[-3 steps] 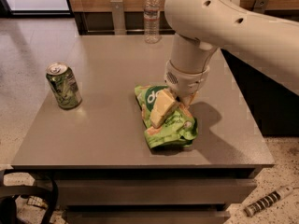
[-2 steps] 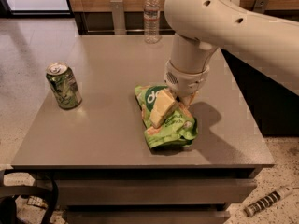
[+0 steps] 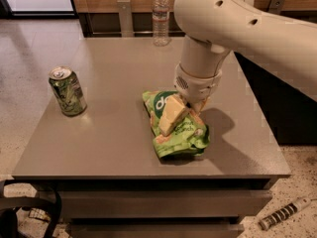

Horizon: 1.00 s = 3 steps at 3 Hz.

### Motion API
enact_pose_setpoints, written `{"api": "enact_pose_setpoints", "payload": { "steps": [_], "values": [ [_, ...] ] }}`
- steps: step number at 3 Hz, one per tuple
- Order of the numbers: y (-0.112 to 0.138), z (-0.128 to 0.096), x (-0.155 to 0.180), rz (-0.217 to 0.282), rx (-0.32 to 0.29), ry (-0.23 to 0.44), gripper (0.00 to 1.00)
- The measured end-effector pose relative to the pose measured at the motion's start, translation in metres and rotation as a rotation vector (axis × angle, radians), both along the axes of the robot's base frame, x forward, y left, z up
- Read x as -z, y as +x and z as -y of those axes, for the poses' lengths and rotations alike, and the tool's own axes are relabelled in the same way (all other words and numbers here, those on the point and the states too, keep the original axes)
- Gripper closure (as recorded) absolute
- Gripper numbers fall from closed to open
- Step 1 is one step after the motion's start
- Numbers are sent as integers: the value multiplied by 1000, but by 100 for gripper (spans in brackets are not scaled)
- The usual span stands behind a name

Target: Move green rice chip bag near water bottle

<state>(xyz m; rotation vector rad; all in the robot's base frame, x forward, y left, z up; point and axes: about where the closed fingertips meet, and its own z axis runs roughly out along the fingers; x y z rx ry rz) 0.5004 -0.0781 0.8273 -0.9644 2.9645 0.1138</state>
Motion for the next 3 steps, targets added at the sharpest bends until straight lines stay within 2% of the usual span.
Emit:
{"api": "enact_pose_setpoints", "payload": {
  "steps": [1, 2, 3],
  "values": [
    [23, 29, -39, 82, 65, -9, 100],
    [42, 64, -85, 189, 151, -7, 100],
    [55, 85, -110, 251, 199, 1, 100]
  ]
}}
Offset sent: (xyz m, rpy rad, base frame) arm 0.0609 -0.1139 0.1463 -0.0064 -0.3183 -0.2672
